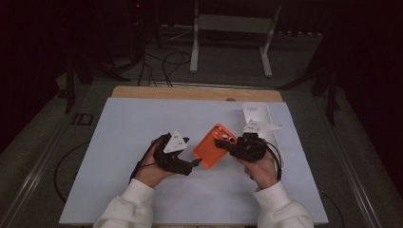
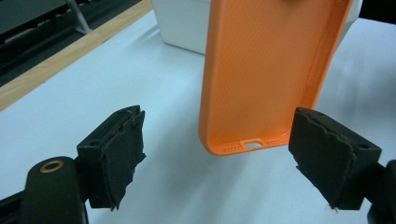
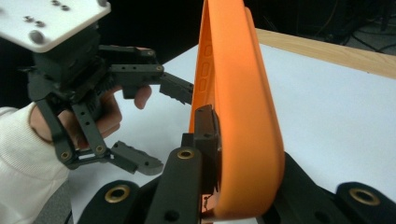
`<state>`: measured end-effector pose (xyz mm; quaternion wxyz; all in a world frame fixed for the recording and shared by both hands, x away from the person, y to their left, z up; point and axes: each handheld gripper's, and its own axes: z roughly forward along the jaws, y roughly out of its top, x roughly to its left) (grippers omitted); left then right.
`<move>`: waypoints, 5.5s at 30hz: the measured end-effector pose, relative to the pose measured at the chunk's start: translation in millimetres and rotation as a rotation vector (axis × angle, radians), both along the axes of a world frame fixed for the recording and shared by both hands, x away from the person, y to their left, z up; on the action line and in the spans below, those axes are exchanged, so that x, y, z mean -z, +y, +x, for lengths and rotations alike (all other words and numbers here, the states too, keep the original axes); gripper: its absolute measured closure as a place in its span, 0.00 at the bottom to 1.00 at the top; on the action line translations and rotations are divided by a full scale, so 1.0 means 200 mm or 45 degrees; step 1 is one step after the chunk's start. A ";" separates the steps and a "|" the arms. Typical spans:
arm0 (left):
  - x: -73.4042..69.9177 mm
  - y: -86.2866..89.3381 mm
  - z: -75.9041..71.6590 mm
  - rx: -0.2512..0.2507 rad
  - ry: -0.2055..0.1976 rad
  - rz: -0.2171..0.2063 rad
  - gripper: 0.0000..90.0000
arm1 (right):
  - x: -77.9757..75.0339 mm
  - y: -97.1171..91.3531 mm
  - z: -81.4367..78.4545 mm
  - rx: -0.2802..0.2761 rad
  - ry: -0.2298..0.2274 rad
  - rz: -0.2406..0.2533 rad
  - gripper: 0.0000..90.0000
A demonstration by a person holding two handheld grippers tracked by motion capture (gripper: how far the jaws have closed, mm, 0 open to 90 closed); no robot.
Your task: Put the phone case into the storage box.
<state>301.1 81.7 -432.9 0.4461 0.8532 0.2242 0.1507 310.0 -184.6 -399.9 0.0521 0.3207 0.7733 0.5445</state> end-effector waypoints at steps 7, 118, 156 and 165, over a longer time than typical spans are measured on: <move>0.00 0.00 0.00 0.034 0.016 -0.017 0.20 | -0.01 -0.01 -0.01 -0.048 -0.025 -0.001 0.94; 0.03 -0.02 -0.06 -0.142 -0.021 -0.088 0.89 | -0.01 -0.02 -0.07 0.143 -0.071 0.067 0.09; 0.09 -0.19 -0.16 -0.354 -0.196 0.100 0.89 | -0.02 0.09 0.01 0.367 0.081 0.193 0.14; 0.10 -0.19 -0.18 -0.333 -0.197 0.065 0.89 | -0.03 0.12 0.03 0.405 0.085 0.200 0.17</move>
